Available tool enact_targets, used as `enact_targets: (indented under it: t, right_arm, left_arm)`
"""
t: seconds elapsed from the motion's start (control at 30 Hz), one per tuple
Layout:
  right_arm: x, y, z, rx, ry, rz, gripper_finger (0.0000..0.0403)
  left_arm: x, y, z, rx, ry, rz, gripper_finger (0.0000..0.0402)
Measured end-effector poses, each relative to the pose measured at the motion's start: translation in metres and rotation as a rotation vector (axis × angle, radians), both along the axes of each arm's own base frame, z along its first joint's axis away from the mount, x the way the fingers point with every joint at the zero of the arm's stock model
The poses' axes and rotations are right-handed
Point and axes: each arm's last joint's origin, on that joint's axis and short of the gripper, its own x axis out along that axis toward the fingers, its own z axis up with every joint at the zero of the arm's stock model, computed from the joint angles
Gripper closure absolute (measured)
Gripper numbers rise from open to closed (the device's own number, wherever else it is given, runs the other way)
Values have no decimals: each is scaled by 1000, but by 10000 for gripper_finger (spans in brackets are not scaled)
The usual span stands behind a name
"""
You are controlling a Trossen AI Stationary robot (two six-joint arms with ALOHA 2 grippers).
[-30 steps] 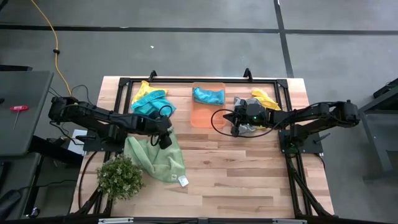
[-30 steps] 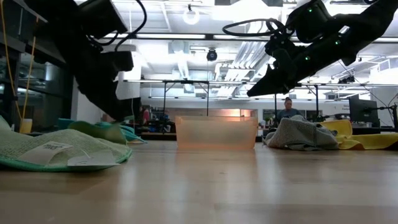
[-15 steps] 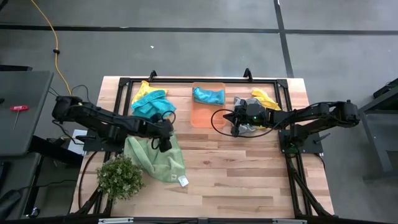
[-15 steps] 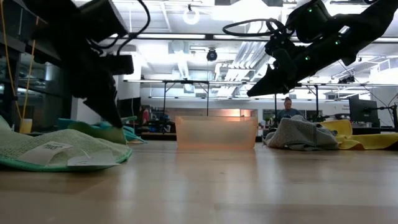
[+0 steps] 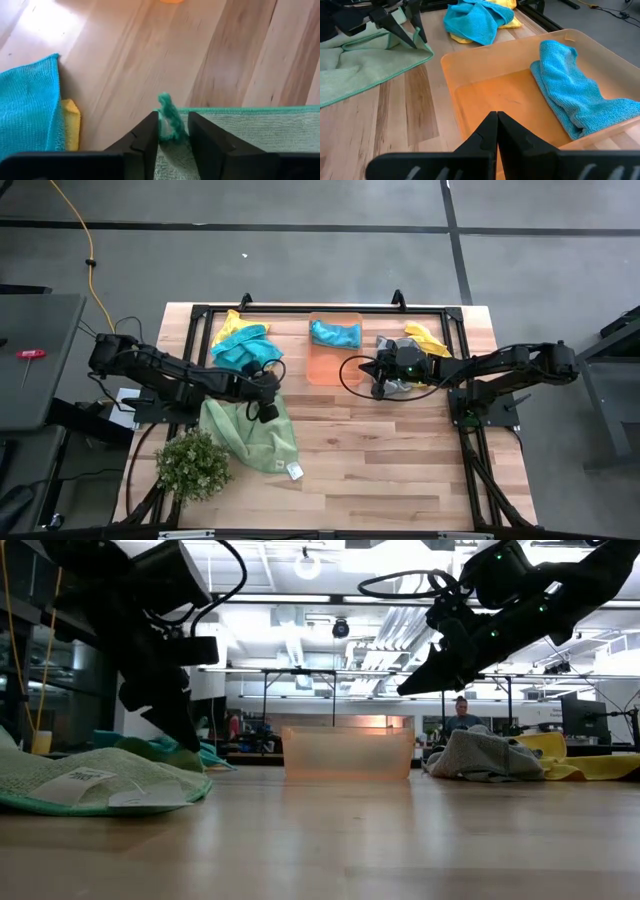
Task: Fold microfiber towels
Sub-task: Fold the green microfiber cloth
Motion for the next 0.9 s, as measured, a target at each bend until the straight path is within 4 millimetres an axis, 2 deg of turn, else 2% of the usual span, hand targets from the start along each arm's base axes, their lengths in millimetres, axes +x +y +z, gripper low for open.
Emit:
enact_targets:
  t: [0.2, 0.4, 0.6, 0.9]
  right_arm:
    - [0, 0, 0, 0, 0, 0, 403]
    - [0, 0, 0, 0, 0, 0, 403]
    - [0, 0, 0, 0, 0, 0, 403]
    - [0, 0, 0, 0, 0, 0, 403]
  left_arm:
    - [2, -1, 7, -30, 39, 3, 370]
    - [4, -1, 13, -52, 66, -6, 383]
    - [8, 0, 19, -25, 56, -29, 361]
    - [6, 1, 30, -15, 114, 70, 272]
